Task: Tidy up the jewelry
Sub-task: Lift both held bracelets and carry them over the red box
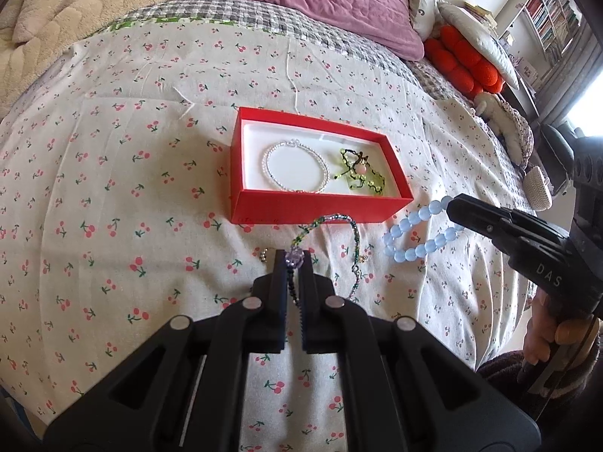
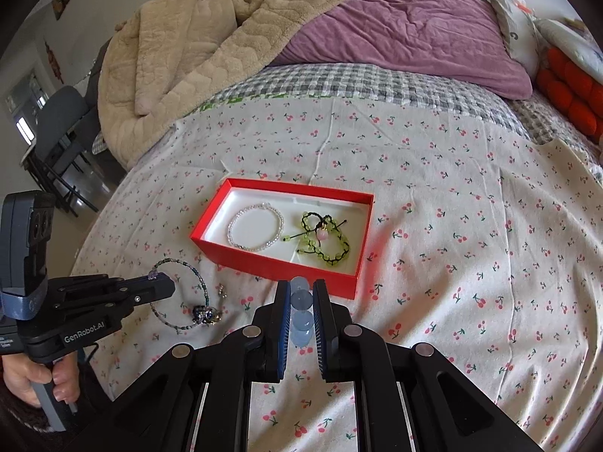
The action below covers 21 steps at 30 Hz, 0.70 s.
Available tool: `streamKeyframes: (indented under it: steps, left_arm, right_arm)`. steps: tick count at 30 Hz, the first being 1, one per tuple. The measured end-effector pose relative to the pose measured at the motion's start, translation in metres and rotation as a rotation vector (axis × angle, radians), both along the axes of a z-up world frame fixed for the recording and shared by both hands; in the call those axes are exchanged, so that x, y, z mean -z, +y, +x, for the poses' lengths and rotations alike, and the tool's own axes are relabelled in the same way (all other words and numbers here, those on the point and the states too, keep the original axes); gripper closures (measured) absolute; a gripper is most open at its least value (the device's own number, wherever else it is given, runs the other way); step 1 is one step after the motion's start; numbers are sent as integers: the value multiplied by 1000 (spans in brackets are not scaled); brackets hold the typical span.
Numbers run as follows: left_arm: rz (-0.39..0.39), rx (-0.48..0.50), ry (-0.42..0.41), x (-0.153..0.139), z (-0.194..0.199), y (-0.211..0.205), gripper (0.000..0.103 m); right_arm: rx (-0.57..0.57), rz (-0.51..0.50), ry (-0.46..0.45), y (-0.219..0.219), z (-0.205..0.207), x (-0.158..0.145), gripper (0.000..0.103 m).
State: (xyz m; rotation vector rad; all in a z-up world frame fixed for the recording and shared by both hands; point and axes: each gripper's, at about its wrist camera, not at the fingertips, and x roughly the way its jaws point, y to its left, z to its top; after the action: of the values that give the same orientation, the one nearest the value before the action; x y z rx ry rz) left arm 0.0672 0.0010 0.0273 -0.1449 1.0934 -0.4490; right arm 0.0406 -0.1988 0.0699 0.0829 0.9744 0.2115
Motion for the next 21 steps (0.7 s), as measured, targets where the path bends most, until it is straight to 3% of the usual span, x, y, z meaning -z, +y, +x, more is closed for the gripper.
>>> streamKeyframes:
  steps: [15,21]
  left_arm:
    - [-16,-74,-30,-20,31,-7,97]
    - [-30,-122,14,-12,49,-11,97]
  right_arm:
    - [66,64,-52,-2,20,-25,91]
    - [94,85,-52,2,33,-26,91]
